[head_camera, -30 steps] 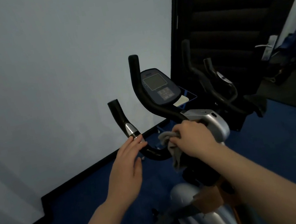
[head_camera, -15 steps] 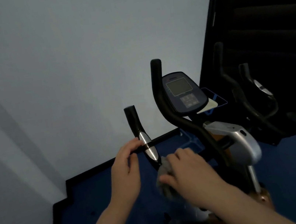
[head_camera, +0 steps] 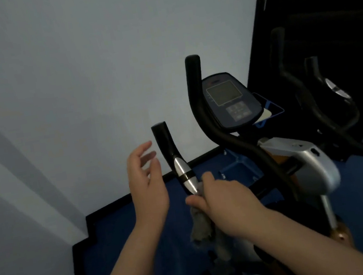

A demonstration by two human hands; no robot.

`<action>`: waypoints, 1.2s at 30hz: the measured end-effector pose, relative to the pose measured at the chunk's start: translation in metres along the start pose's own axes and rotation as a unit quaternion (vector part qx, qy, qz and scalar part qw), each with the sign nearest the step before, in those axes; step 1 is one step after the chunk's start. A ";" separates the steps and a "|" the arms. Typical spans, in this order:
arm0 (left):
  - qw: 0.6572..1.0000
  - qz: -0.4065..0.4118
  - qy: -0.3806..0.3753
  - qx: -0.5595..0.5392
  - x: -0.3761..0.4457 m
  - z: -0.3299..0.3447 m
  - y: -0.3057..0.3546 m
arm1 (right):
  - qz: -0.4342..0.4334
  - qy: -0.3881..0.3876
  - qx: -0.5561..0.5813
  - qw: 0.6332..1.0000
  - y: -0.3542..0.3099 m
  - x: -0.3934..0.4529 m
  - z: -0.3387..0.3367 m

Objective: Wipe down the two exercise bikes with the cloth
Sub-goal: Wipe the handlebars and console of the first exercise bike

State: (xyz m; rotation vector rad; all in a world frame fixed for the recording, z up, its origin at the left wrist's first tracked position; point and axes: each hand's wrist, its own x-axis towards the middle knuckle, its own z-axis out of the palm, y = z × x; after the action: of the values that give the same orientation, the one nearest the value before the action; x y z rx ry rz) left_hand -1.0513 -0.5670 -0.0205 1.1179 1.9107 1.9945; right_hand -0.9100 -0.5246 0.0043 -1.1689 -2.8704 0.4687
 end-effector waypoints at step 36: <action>0.975 0.073 -0.204 0.053 0.020 -0.027 0.005 | 0.090 0.201 0.160 0.962 -0.008 0.001 -0.010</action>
State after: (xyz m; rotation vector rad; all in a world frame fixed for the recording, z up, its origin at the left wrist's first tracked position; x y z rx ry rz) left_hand -1.0799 -0.5778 -0.0053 1.5927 1.7760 1.5773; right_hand -0.9145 -0.5265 0.0157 -1.2918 -2.2591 0.5921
